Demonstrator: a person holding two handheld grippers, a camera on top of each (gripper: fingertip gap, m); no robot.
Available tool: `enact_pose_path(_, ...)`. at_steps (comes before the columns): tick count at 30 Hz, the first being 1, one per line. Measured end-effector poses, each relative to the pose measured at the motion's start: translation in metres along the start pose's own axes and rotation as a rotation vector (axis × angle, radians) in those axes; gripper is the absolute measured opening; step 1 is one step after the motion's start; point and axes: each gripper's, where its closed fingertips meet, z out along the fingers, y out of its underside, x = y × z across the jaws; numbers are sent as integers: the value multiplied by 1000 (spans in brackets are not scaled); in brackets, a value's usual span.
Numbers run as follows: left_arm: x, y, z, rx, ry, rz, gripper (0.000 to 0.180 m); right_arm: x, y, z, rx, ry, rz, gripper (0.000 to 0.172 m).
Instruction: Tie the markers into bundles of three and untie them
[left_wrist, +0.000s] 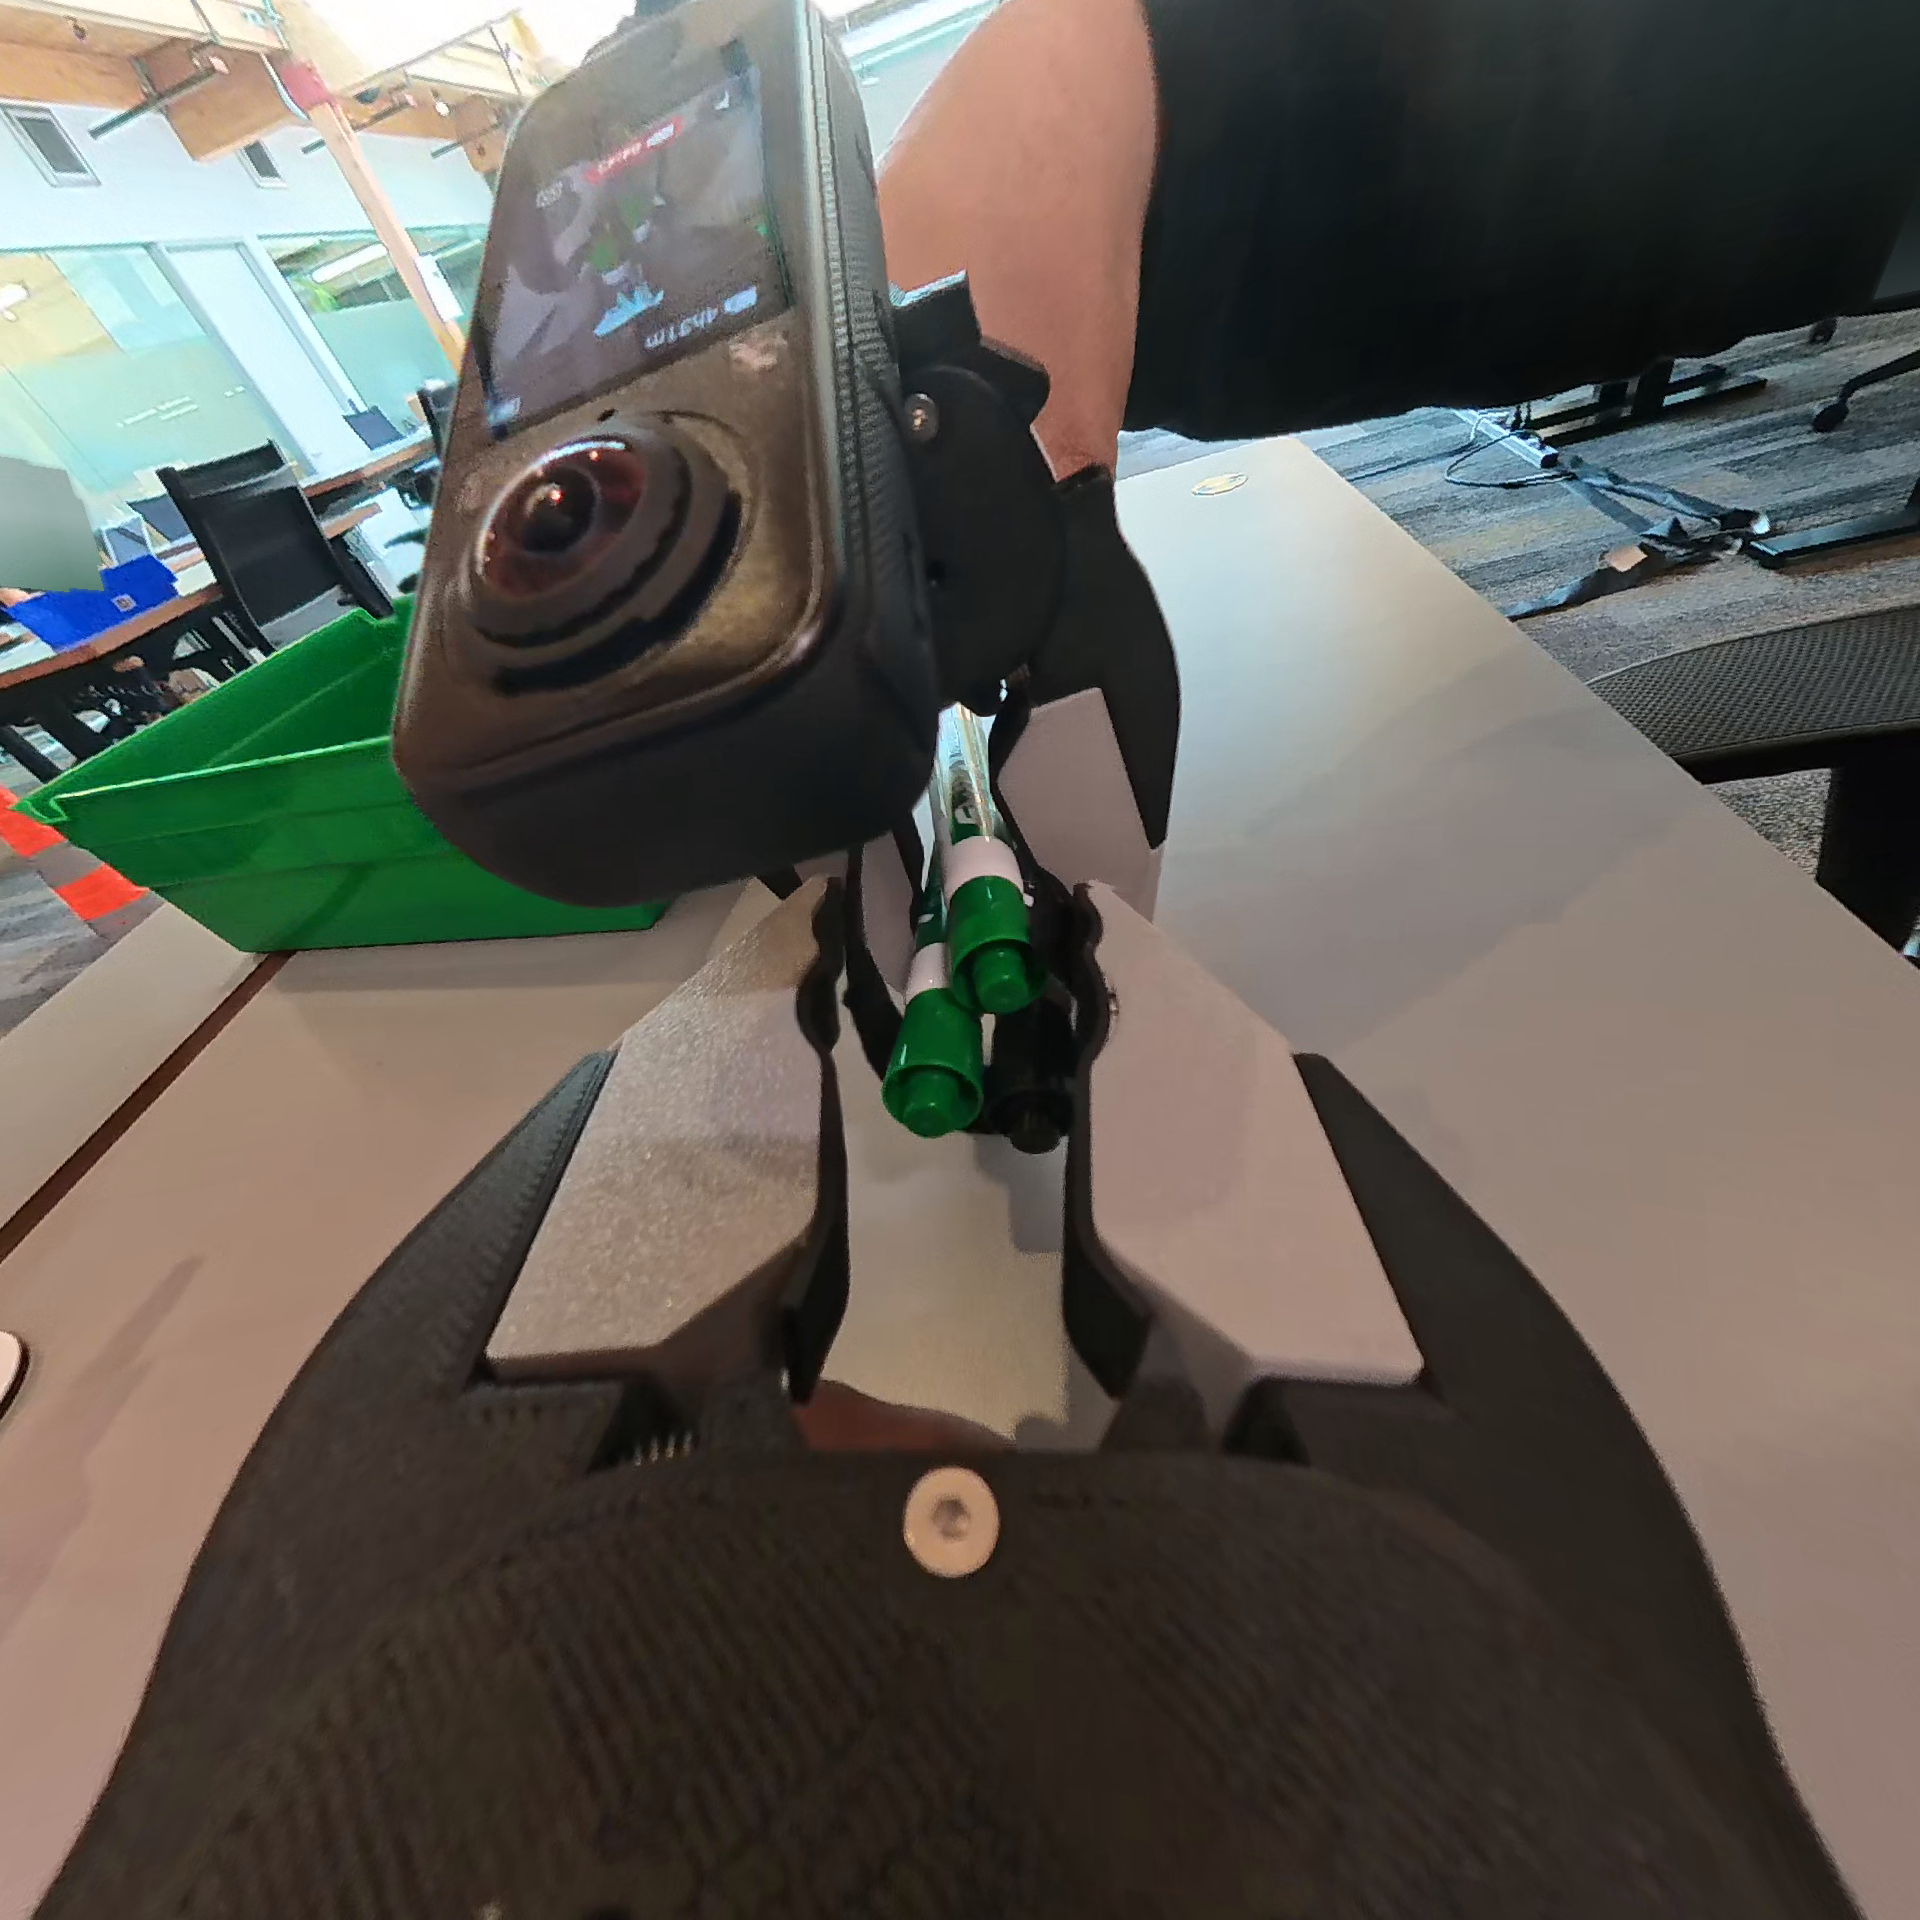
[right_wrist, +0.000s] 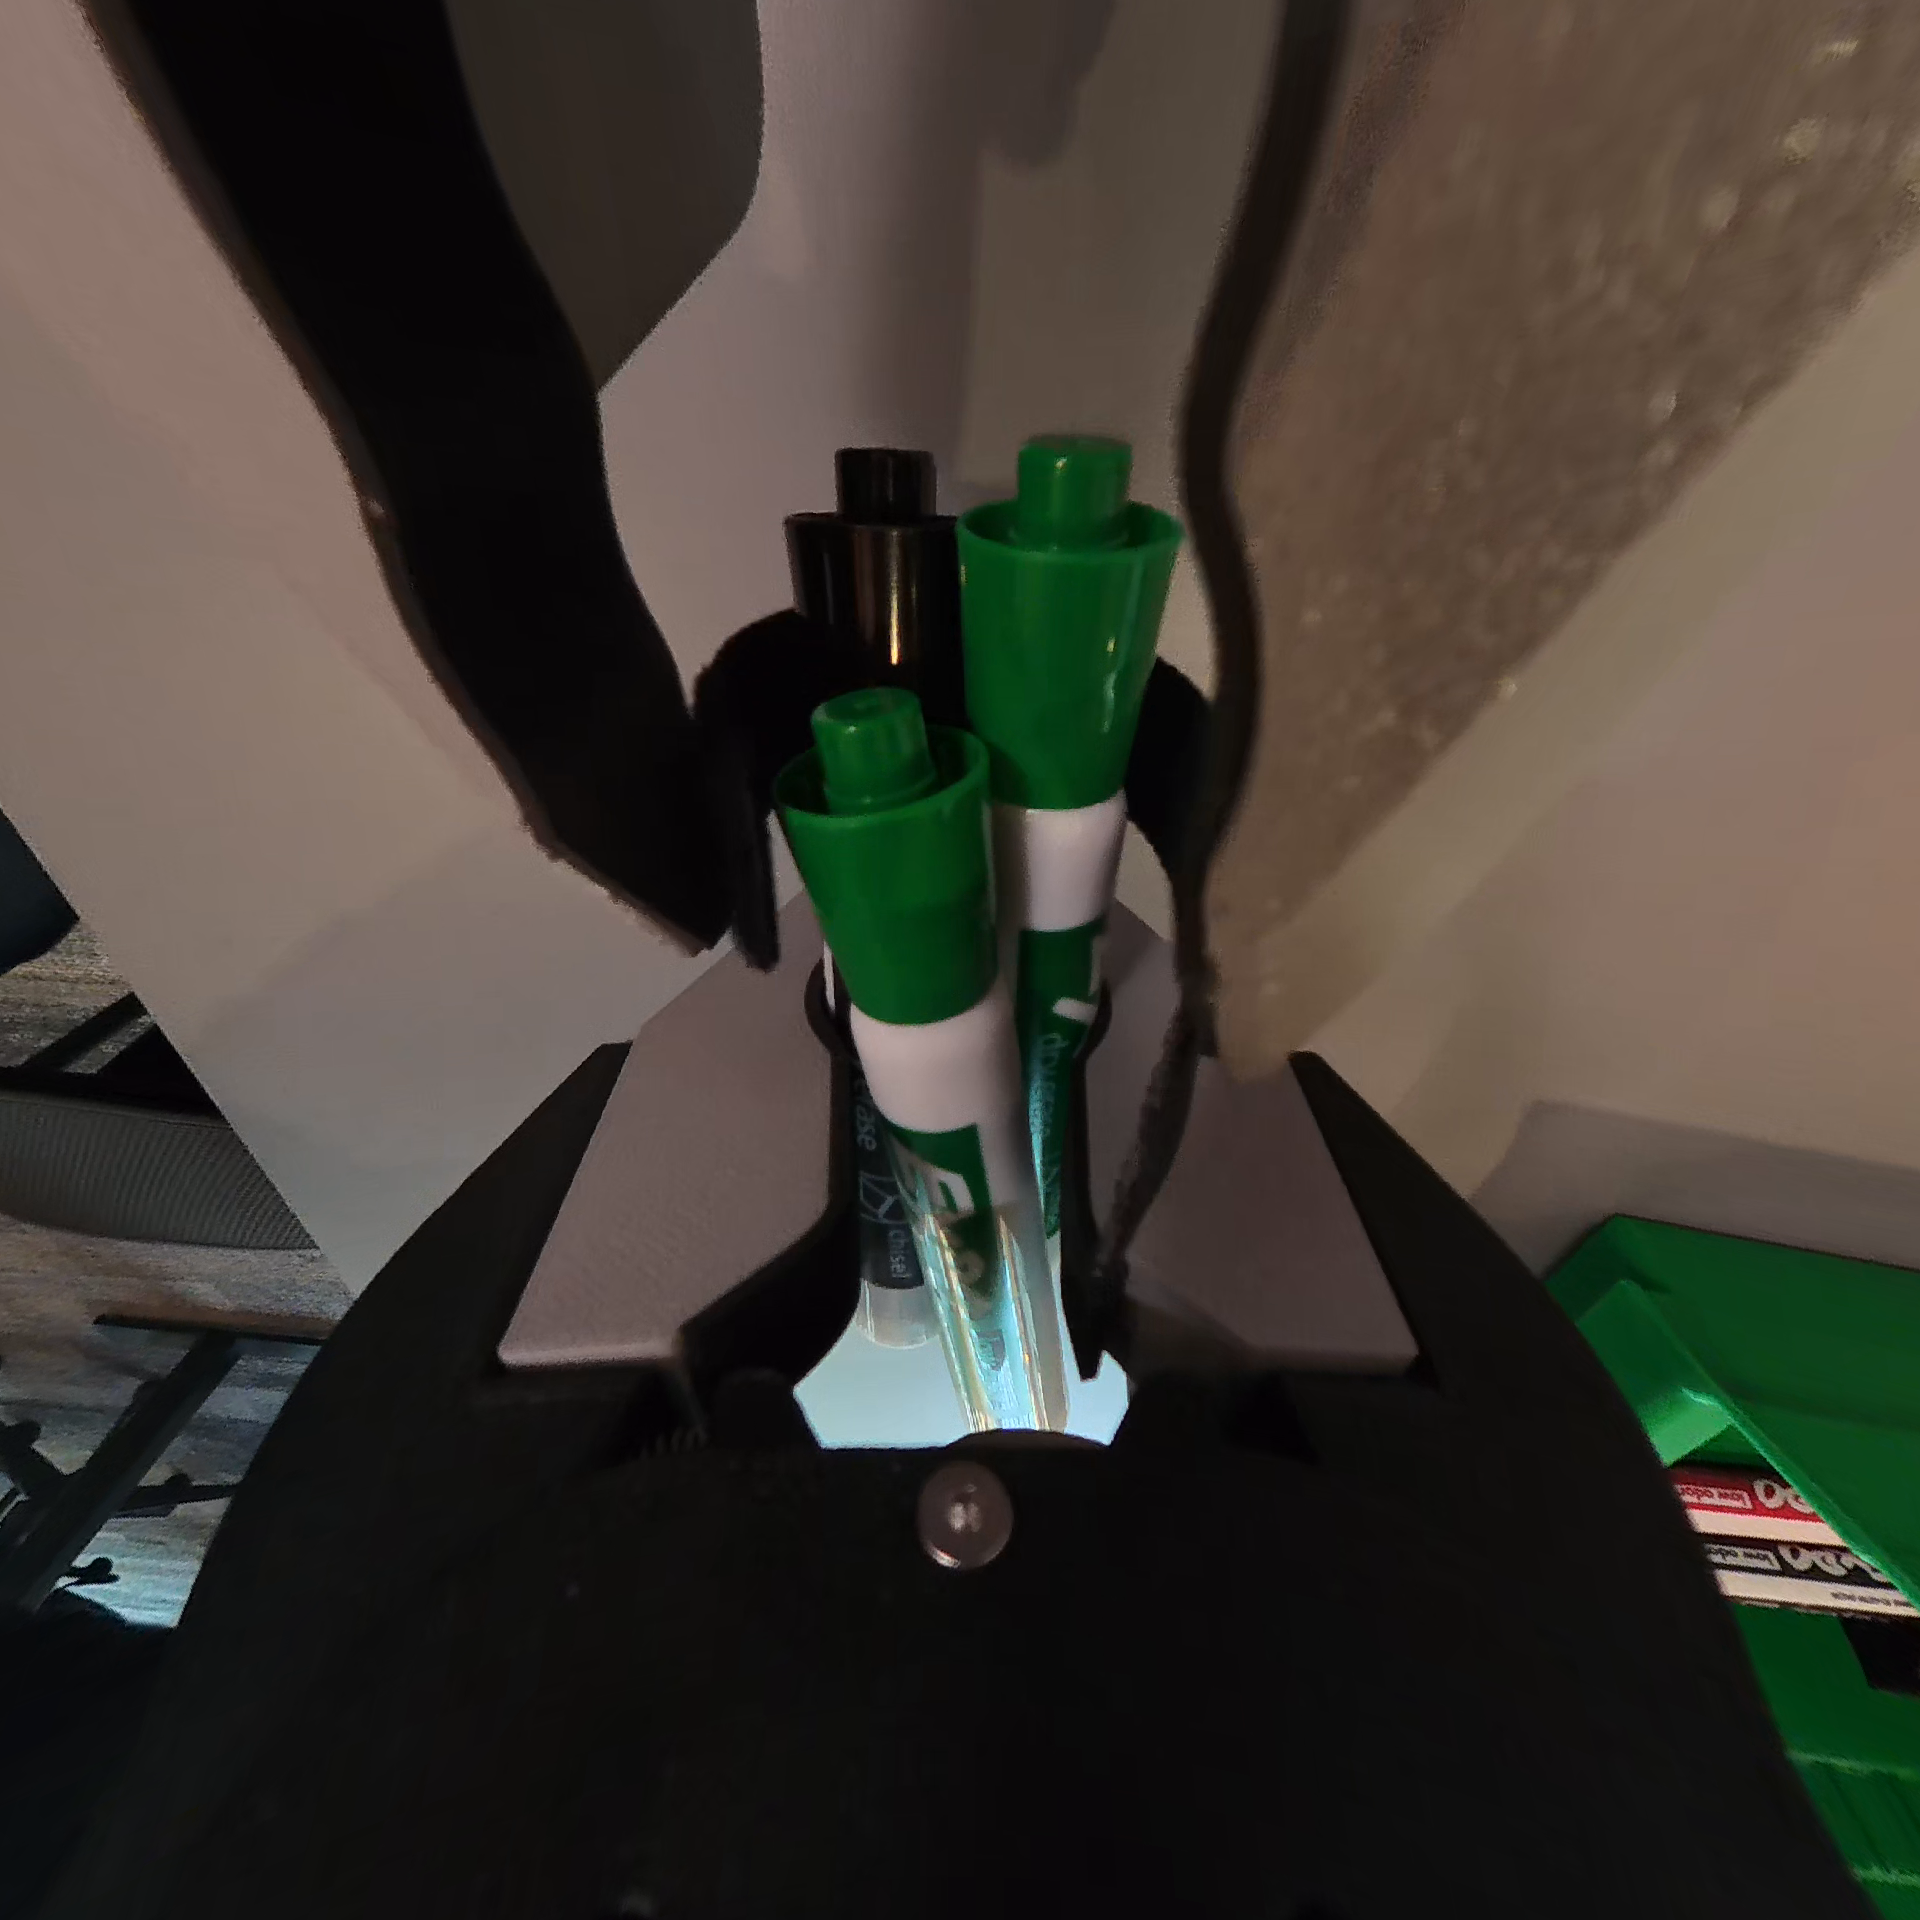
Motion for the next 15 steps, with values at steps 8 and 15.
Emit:
enact_pose_path(8, 3, 1, 1, -10, 18, -4, 36, -2, 0, 2, -3, -9, -4, 37)
enact_pose_path(15, 6, 5, 1, -36, 36, 3, 36, -4, 0, 4, -11, -11, -12, 37)
